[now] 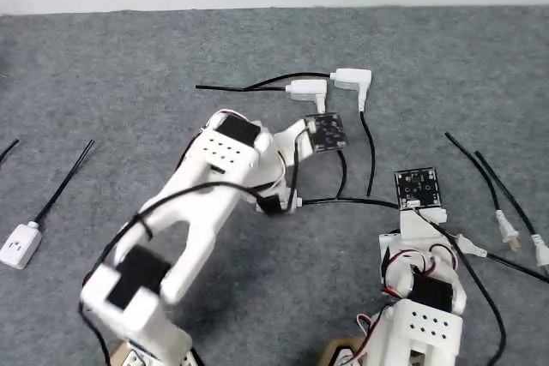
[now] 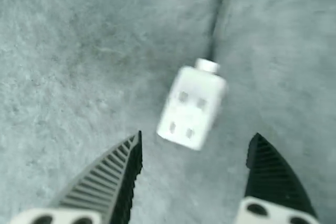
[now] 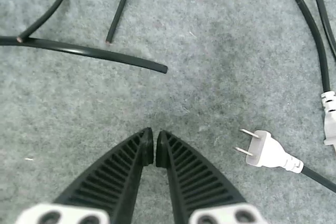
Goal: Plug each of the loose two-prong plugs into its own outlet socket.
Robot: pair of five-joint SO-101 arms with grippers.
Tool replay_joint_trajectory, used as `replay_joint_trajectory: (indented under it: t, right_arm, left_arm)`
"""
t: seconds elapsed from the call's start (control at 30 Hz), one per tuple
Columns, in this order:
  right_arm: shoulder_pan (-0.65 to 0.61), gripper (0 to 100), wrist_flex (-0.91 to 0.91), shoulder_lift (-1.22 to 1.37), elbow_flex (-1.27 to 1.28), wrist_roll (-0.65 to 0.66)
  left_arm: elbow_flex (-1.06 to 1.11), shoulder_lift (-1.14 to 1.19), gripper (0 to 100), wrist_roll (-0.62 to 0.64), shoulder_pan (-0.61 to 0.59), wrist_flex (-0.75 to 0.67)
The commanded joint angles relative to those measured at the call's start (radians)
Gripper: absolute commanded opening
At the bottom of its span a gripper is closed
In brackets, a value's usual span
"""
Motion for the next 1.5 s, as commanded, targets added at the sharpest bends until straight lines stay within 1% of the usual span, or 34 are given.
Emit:
replay_joint_trajectory:
  t: [0.0,0.07,0.13,0.2,0.3,0.43,0.63,0.7,0.77,0.83,0.93,1.03,1.13,1.23,1.4,1.47]
  right_arm:
    - [-0.012,0.8,-0.022,-0.010,-0.008,-0.002]
    - [-0.012,0.9,-0.022,-0.010,-0.008,-0.002]
    - [-0.012,0.9,-0.022,-0.010,-0.008,-0.002]
    - [-0.012,0.9,-0.021,-0.010,-0.008,-0.002]
    - [-0.012,0.9,-0.018,-0.010,-0.008,-0.002]
    - [-0.012,0.9,-0.016,-0.010,-0.008,-0.002]
    - [-0.012,0.9,-0.012,-0.010,-0.011,0.000]
    - [-0.010,0.9,0.010,-0.010,-0.029,0.038]
    - [-0.004,0.9,0.059,-0.010,-0.071,0.138]
    - [0.008,0.9,0.130,-0.010,-0.126,0.206]
    - [0.074,0.9,0.206,0.001,-0.245,0.250]
    - [0.125,0.9,0.278,0.002,-0.371,0.338]
    - [0.139,0.9,0.354,0.042,-0.500,0.417]
    - [0.154,0.9,0.414,0.182,-0.644,0.465]
    - [0.179,0.9,0.506,0.552,-0.896,0.571]
    - [0.202,0.9,0.506,0.682,-0.979,0.614]
  left_arm:
    - [-0.044,-0.293,30,0.080,0.052,0.215]
    - [-0.038,-0.400,30,0.170,0.017,0.252]
    - [0.002,-0.499,30,0.241,-0.071,0.264]
    - [0.076,-0.580,30,0.276,-0.163,0.264]
    - [0.239,-0.689,30,0.287,-0.278,0.233]
    - [0.503,-0.827,30,0.287,-0.394,0.107]
    - [0.891,-0.997,30,0.288,-0.532,-0.193]
    - [0.980,-1.033,30,0.302,-0.545,-0.275]
    - [1.041,-1.054,30,0.350,-0.546,-0.328]
    - [1.084,-1.063,30,0.396,-0.543,-0.379]
    - [1.141,-1.062,30,0.468,-0.540,-0.466]
    - [1.225,-1.062,30,0.493,-0.532,-0.575]
    - [1.231,-1.069,30,0.523,-0.520,-0.577]
    - [1.231,-1.069,30,0.529,-0.520,-0.574]
    - [1.233,-1.069,30,0.528,-0.516,-0.575]
    - [1.233,-1.069,30,0.528,-0.516,-0.577]
